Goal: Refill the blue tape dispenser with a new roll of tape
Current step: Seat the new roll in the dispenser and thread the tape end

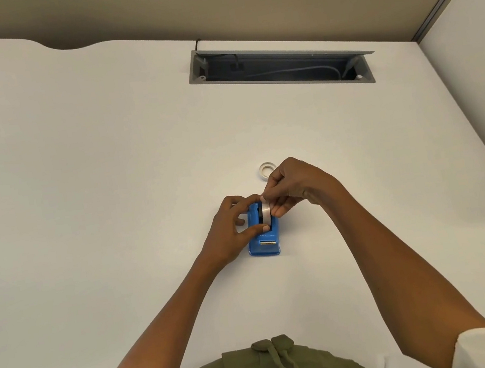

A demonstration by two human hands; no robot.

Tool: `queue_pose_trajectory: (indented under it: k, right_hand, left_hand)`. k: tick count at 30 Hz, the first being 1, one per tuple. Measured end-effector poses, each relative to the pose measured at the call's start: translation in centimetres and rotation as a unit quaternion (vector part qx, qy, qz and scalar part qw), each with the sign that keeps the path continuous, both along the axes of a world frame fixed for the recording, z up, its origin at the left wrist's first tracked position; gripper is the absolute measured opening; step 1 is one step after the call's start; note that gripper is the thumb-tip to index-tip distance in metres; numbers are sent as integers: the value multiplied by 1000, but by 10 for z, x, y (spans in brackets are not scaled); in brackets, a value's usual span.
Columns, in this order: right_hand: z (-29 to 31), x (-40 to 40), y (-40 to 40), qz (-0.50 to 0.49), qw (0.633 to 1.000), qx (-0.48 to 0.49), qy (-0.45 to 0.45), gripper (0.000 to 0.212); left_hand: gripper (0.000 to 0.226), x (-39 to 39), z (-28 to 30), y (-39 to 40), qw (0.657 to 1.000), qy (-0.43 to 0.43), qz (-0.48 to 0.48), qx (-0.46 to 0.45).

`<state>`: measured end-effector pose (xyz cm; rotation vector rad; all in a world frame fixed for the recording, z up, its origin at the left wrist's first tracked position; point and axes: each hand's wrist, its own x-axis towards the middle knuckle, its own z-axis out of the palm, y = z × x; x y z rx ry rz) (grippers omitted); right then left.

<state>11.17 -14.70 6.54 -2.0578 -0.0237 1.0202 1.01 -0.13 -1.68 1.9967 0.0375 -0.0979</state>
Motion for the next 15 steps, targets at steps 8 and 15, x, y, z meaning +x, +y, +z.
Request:
queue_pose_trajectory:
  k: [8, 15]
  right_hand:
    - [-6, -13, -5, -55, 997, 40, -36, 4]
    - [-26, -44, -28, -39, 978, 136, -155, 8]
  left_hand:
    - [52, -1, 0, 0, 1000, -7, -6, -8]
    - [51, -4, -1, 2, 1000, -10, -3, -12]
